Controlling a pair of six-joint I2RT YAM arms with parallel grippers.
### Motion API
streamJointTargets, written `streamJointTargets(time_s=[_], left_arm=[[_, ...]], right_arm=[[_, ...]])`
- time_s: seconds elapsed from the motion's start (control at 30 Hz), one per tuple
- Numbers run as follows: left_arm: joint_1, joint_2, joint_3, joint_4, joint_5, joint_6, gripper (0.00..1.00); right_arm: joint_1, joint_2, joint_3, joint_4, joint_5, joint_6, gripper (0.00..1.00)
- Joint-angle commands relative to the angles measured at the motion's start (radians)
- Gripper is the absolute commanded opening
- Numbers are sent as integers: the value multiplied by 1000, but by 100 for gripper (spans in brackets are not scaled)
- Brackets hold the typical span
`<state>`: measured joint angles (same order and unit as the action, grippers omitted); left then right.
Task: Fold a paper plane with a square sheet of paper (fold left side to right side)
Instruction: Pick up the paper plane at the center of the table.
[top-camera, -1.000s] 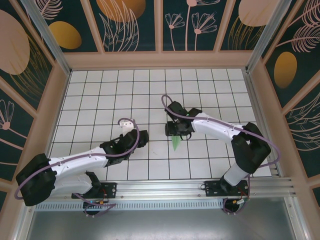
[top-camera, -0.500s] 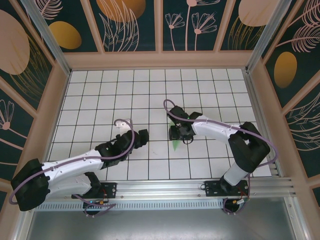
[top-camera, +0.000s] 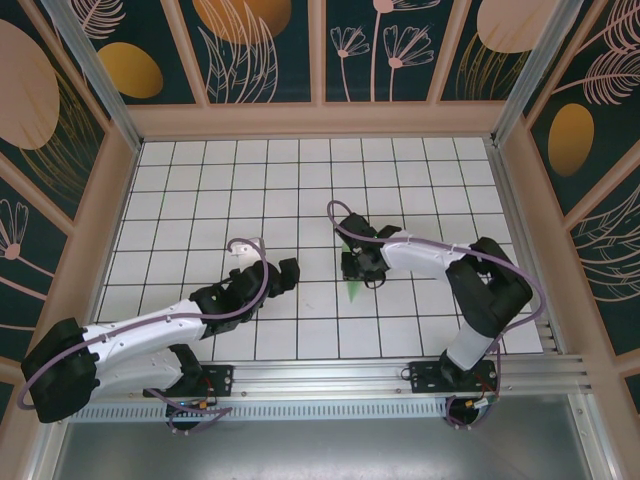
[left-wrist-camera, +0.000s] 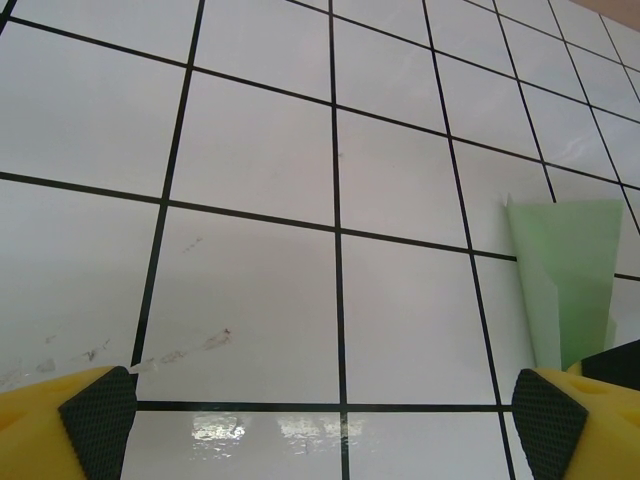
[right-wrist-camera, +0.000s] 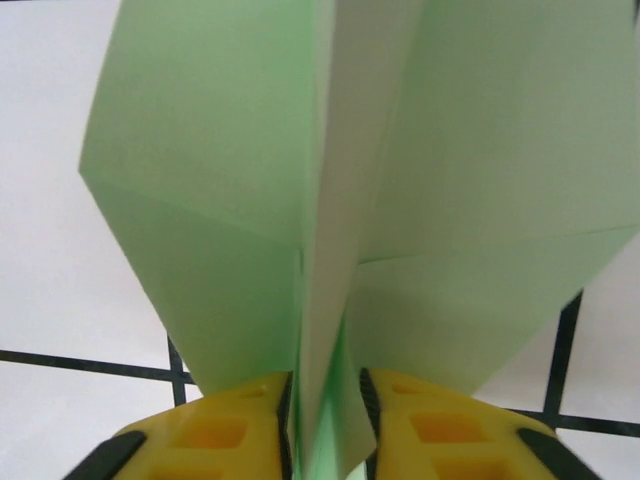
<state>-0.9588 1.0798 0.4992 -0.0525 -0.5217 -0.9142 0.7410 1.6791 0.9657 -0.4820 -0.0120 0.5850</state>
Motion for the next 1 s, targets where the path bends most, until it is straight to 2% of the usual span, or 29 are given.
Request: streamJointTargets(time_s=[0.0, 0.17, 0.3, 0.53, 0.73, 0.97], left_arm=[[-5, 4, -2, 16, -6, 12, 99], [-6, 9, 7, 9, -14, 18, 98], [-5, 5, 13, 5, -17, 31, 99], [-6, -12, 23, -21, -22, 49, 99], [-4, -12, 18, -32, -22, 49, 99], [-5, -8, 18, -27, -20, 49, 98]], right_arm=[[-6, 24, -11, 31, -36, 1, 21], [-4, 41, 45, -12, -11, -11, 11], [-4, 88, 135, -69, 41, -35, 10], [-2, 262, 341, -144, 90, -63, 10], [-2, 368, 482, -183, 79, -70, 10], [-5, 415, 575, -231, 42, -55, 11]])
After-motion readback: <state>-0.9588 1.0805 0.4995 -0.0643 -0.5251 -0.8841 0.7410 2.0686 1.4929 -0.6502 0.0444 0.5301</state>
